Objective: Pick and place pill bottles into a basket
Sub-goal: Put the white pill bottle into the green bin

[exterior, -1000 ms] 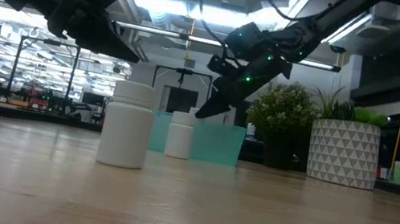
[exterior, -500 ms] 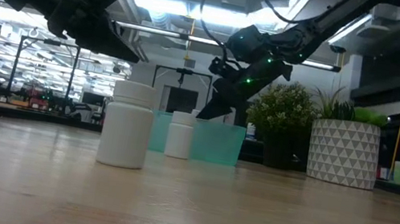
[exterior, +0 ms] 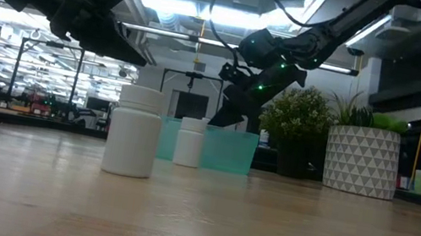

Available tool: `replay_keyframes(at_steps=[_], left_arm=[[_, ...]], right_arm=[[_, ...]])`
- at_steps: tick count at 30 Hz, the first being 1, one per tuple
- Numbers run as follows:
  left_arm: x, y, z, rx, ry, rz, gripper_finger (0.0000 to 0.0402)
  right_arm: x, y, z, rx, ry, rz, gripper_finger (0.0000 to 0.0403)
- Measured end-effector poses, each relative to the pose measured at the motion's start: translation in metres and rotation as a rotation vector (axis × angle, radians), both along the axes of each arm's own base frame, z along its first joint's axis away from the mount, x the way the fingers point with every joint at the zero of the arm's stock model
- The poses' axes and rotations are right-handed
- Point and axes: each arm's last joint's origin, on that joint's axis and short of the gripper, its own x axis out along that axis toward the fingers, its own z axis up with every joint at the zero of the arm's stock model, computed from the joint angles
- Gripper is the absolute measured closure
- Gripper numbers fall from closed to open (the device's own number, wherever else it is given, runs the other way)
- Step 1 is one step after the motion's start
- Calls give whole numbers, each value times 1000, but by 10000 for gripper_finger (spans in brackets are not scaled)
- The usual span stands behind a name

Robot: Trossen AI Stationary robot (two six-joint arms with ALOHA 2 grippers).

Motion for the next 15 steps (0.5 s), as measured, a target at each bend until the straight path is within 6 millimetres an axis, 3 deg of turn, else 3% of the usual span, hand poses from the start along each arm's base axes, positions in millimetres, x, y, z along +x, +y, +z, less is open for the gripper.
replay_keyframes(at_steps=[8,15], left_arm=[[0,0,0,0,0,0,380],[0,0,0,0,0,0,386]], right_arm=[[0,0,0,15,-5,-13,217],[0,0,0,14,-5,-13,233]])
